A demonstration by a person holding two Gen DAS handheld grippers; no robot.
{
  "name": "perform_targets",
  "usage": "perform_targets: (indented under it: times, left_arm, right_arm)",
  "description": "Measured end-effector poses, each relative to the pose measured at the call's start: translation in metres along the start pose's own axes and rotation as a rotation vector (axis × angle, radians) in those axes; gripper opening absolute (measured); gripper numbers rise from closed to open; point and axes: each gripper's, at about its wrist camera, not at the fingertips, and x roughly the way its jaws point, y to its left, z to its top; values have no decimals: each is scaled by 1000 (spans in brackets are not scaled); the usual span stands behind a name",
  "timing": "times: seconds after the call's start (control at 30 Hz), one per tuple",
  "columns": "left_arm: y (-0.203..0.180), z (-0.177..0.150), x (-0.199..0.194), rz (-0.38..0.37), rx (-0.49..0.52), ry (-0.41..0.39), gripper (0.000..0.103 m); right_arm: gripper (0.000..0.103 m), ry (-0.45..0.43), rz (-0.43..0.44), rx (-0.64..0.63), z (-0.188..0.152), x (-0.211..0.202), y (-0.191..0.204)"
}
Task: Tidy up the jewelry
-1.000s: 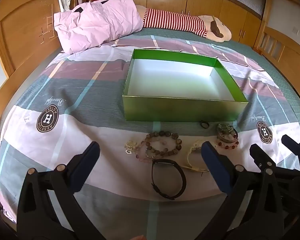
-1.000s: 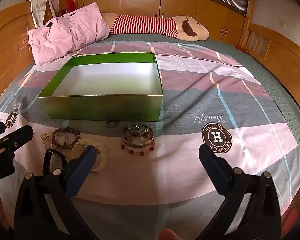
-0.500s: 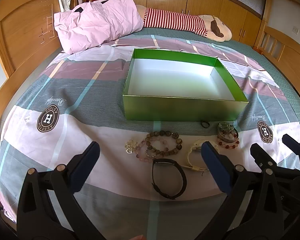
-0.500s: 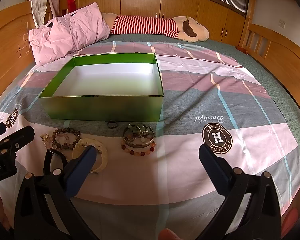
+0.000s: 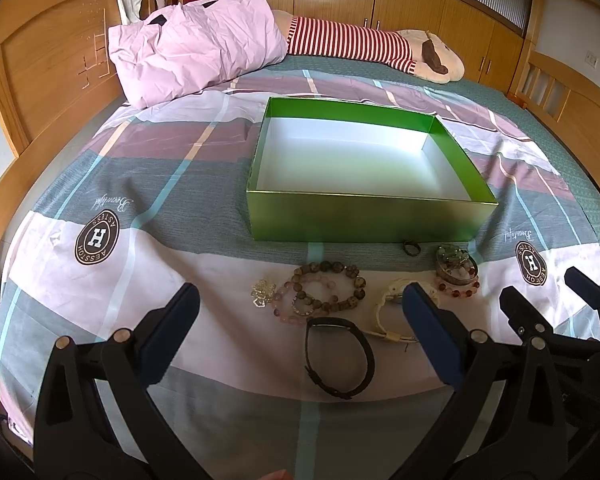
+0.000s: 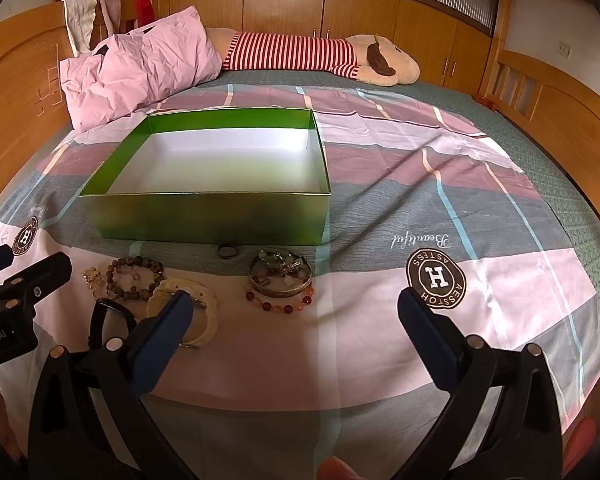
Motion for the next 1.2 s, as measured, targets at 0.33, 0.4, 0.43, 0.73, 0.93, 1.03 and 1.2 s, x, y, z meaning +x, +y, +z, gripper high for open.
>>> perform_targets:
  times: [0.33,0.4,0.43,0.73,0.93,1.03,1.2]
  left_arm:
    - [0,0,0,1,0,1,101]
    - [0,0,0,1,-1,2,101]
    - [0,0,0,0,-1,2,101]
    - [1,0,1,3,0,2,101]
    - [1,-1,0,3,1,2,101]
    - [2,-1,0,3,0,2,101]
    - [2,-2,1,3,1,3,101]
  right_arm:
    - [102,2,1,-13,-1,3,5]
    - [102,4,2,-15,-1,3,6]
    - [102,4,2,-16,-2,3,6]
    - [102,3,3,-18,-2,5,8]
    - [102,4,5,-19,-3,5,9]
    - [102,3,4,-19,-3,5,9]
    - [102,5,5,-18,-3,6,10]
